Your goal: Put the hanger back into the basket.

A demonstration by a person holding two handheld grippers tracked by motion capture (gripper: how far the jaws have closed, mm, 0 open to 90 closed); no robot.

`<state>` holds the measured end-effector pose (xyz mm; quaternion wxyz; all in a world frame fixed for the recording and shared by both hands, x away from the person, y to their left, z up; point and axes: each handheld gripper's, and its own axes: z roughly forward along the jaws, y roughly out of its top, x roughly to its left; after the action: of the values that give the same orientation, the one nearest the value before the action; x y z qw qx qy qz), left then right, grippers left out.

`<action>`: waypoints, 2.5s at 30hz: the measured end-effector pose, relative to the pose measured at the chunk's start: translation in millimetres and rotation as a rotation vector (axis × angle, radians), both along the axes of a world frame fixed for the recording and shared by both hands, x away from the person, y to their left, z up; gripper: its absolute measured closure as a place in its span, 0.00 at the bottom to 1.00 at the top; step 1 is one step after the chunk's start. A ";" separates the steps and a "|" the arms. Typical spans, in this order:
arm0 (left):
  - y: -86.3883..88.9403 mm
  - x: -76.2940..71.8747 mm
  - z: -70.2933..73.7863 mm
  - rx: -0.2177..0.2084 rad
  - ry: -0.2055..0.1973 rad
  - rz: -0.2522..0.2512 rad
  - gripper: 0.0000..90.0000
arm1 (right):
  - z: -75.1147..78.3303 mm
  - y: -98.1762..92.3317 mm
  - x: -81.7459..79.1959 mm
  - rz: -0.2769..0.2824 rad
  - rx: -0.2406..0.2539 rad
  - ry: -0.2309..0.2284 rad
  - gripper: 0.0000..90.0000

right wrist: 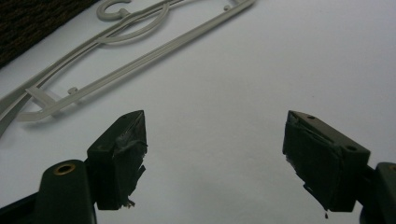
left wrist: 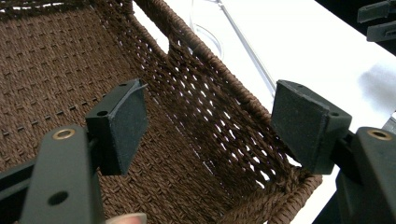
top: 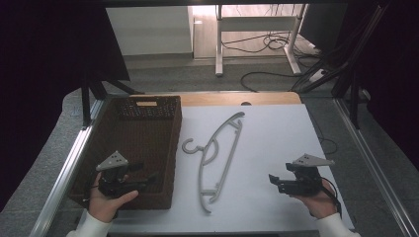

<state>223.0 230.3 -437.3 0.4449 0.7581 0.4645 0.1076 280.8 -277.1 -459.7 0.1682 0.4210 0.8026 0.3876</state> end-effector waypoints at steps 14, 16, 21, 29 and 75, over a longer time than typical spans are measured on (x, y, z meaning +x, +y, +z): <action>3.4 0.6 2.3 -0.009 -0.006 0.007 0.30 | -2.7 -3.9 3.5 -0.048 0.016 0.020 0.27; 3.6 0.3 2.2 -0.008 -0.004 0.009 0.30 | -2.3 -3.6 4.1 -0.074 0.005 0.015 0.26; 4.5 -0.9 1.1 -0.007 -0.002 0.013 0.30 | -0.6 -4.3 7.7 -0.123 -0.008 0.024 0.27; 3.9 -2.4 1.4 -0.004 -0.004 0.015 0.30 | -0.4 0.7 11.7 -0.118 -0.023 0.056 0.31; 8.6 -4.8 4.1 -0.013 -0.019 0.025 0.30 | 6.4 130.0 98.1 0.066 -0.035 0.174 0.44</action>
<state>218.2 238.9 -433.1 0.4527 0.7482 0.4705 0.1176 378.8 -147.2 -453.3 0.0923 0.4235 0.8342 0.3410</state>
